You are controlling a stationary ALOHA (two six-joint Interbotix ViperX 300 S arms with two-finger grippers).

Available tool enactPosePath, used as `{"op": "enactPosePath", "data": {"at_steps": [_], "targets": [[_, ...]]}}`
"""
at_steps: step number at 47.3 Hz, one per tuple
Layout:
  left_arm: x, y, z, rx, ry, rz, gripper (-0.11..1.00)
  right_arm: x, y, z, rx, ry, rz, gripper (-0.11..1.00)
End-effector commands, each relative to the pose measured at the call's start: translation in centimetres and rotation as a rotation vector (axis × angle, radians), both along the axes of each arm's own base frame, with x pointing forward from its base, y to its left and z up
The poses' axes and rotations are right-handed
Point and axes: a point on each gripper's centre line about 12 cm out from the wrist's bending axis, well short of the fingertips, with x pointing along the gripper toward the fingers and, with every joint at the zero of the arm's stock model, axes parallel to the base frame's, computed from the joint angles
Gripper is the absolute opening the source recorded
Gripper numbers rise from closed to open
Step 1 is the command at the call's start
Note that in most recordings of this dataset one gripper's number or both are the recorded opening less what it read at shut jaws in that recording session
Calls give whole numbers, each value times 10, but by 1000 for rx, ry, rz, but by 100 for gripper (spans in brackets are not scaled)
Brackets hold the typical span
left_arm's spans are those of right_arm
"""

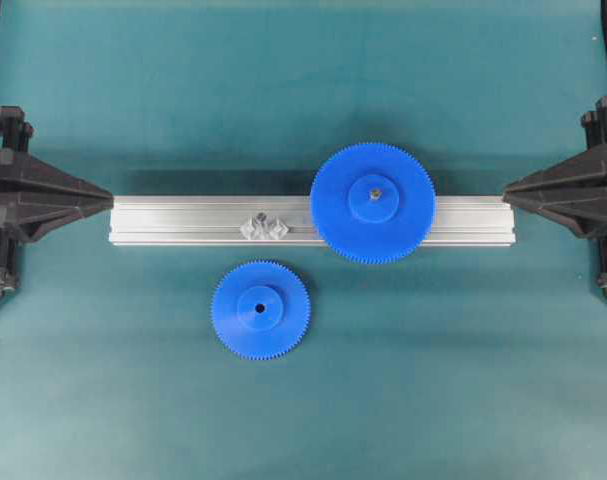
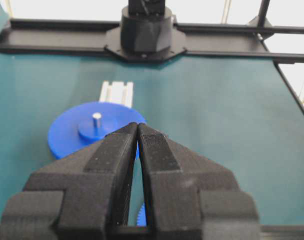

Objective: Insert the small gear onto the shaft.
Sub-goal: 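Move the left gripper toward the small blue gear on the table, then grasp the small blue gear by its hub with the left gripper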

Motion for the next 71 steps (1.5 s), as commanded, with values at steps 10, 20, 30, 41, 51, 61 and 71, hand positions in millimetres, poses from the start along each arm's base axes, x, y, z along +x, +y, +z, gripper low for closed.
{"op": "enactPosePath", "data": {"at_steps": [10, 20, 30, 41, 51, 61, 71], "targets": [[40, 0, 2, -19, 198, -2, 1, 2, -4, -19, 176, 128, -25, 10], [61, -6, -15, -22, 284, -22, 0, 8, -1, -39, 218, 378, -27, 4], [88, -14, -37, -116, 441, -29, 0, 18, -1, -53, 217, 493, -35, 4], [112, -25, -52, -107, 571, -51, 0, 25, -8, -65, 225, 526, -70, 6], [132, -29, -62, -101, 615, -56, 0, 24, -9, -69, 227, 544, -79, 9], [148, -31, -74, -100, 651, -54, 24, 21, -8, -76, 233, 594, -79, 19], [162, -34, -81, -127, 668, -48, 81, 20, -8, -81, 234, 631, -80, 40]]}}
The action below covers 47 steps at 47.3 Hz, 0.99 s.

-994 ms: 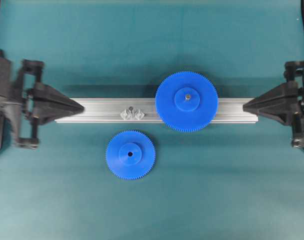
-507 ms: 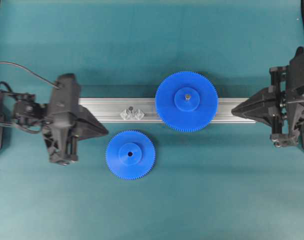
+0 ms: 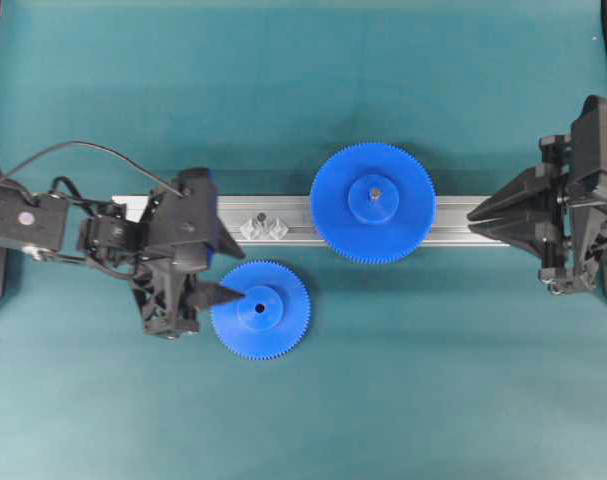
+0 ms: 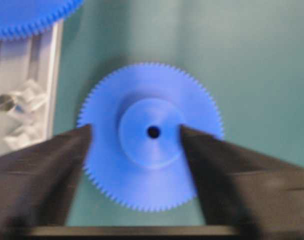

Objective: Insert the small gear onto the shaft.
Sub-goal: 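Grasp the small blue gear by its hub with the left gripper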

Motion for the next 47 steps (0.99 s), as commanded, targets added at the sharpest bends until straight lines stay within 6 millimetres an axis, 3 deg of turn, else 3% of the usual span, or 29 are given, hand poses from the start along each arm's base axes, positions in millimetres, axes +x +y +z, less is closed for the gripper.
{"op": "enactPosePath", "data": {"at_steps": [1, 4, 13, 30, 47], "targets": [[13, -4, 13, -17, -40, 2, 85, 2, 0, 3, 9, -6, -5, 44], [20, -5, 10, -30, -30, 12, 92, 2, 0, 2, 8, 0, -3, 52], [34, -11, -15, -25, 42, 3, 92, 1, -1, 0, 5, -2, -8, 65], [44, -20, -44, 34, 232, -42, 92, 2, -1, 3, -1, -26, -8, 65], [50, -20, -52, 58, 276, -60, 92, 2, -1, 4, 0, -32, -9, 65]]}}
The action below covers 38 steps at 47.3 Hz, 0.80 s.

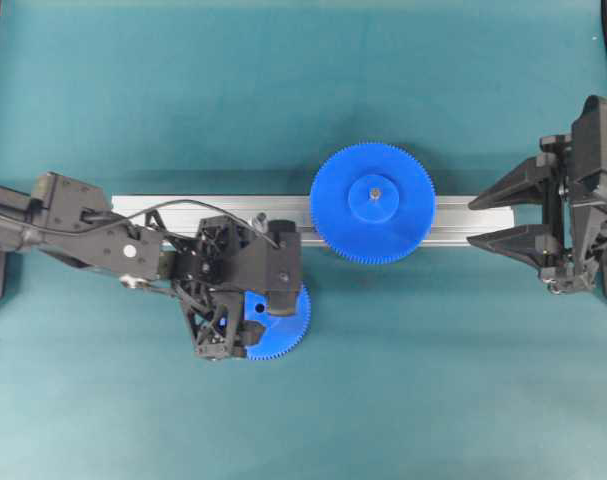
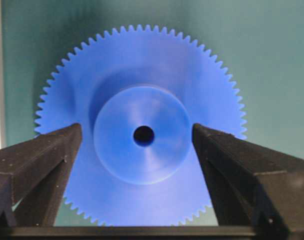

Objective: Insert the small gear onto the shaft.
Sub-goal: 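Grasp the small blue gear by its hub with the left gripper, then lift the small gear and carry it over the empty shaft on the rail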

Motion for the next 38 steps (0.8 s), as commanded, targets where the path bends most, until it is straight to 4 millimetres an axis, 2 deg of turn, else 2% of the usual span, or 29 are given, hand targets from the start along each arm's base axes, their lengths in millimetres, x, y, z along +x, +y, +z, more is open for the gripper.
{"op": "enactPosePath", "data": {"at_steps": [1, 17, 38], "targets": [[5, -2, 11, -2, -34, -7, 92, 2, 0, 4, 2, -14, -4, 65], [6, -2, 7, -1, -25, -5, 92, -2, 1, 2, 7, -3, -1, 65], [3, -3, -8, -4, 17, 4, 92, -11, 1, 2, 18, -5, -5, 65]]}}
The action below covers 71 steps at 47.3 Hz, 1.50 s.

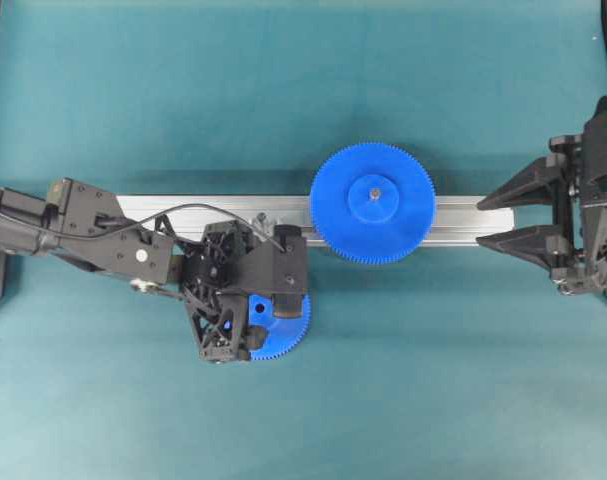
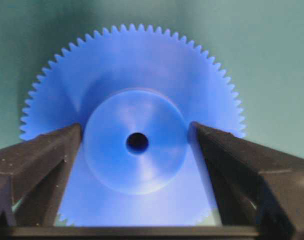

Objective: Insert the small gear onto the shaft.
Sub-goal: 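Lift the small gear and carry it over the empty shaft on the rail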

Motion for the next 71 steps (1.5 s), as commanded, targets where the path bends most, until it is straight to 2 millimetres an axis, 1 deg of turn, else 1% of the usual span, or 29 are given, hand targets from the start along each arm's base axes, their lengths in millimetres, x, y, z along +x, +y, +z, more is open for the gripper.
{"op": "enactPosePath", "data": {"at_steps": [1, 21, 27, 32, 38, 43, 49, 57, 63, 67, 71], "targets": [[1, -2, 3, 0, -11, -5, 92, 1, 0, 3, 17, -4, -9, 65], [-2, -1, -1, 4, 21, -4, 92, 0, 0, 2, 34, -1, -20, 65], [-5, -1, -2, 12, 63, -5, 91, 0, 0, 2, 34, -4, -21, 65], [-7, 0, -2, 18, 100, -2, 86, -1, 0, 4, 33, -21, -21, 65], [-7, 0, 0, 19, 118, -3, 72, -5, 0, 4, 33, -30, -21, 65], [-6, -1, 2, 19, 121, -3, 71, -7, 0, 4, 32, -39, -21, 65], [-2, -1, 10, 18, 101, -5, 71, -9, 0, 7, 32, -52, -20, 65], [5, 0, 23, 20, 59, -9, 71, -12, 1, 2, 38, -41, -23, 65], [6, 0, 30, 13, 40, -4, 71, -12, 0, 1, 41, -44, -28, 65], [5, -1, 39, 10, 19, -6, 71, -12, 0, 1, 40, -44, -27, 65], [5, -1, 53, 5, -16, -4, 71, -12, 0, 0, 40, -43, -29, 65]]}}
